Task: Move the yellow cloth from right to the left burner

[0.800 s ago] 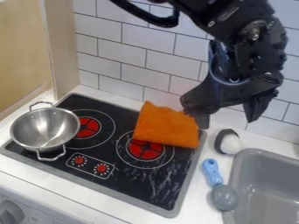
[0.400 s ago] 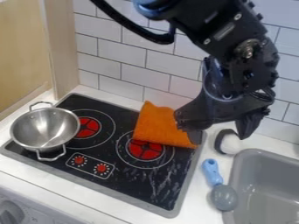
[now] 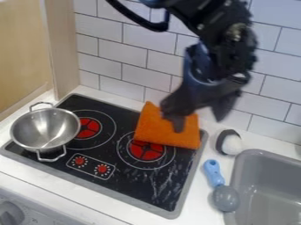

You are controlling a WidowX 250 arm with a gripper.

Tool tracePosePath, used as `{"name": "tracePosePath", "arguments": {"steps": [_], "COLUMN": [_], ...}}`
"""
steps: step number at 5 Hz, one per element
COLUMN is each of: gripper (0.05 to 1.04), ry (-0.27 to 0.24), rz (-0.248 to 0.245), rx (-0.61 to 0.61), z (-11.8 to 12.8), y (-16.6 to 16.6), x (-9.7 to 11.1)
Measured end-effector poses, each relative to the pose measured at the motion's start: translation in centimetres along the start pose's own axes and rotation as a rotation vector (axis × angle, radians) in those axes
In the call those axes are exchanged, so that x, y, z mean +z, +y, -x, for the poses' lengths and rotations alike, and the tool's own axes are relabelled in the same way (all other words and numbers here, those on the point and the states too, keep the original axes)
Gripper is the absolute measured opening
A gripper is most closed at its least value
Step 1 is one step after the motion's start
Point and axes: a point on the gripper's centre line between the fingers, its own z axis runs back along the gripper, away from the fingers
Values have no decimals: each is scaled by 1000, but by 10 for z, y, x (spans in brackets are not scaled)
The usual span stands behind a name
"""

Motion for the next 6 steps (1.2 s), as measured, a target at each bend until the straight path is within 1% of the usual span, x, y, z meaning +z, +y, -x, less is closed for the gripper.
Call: {"name": "tracePosePath", "arguments": {"steps": [1, 2, 3, 4, 5, 6], "gripper": [999, 999, 999, 999, 999, 999], "ry": [-11, 1, 11, 20, 39, 77], "rz": [-7, -49, -63, -75, -146, -190], "rx": [89, 158, 196, 194, 187, 170], "z": [-20, -36, -50, -58, -54, -45], "y": [-4, -5, -9, -14, -7, -2], "x": [-1, -14, -28, -41, -51, -66]}}
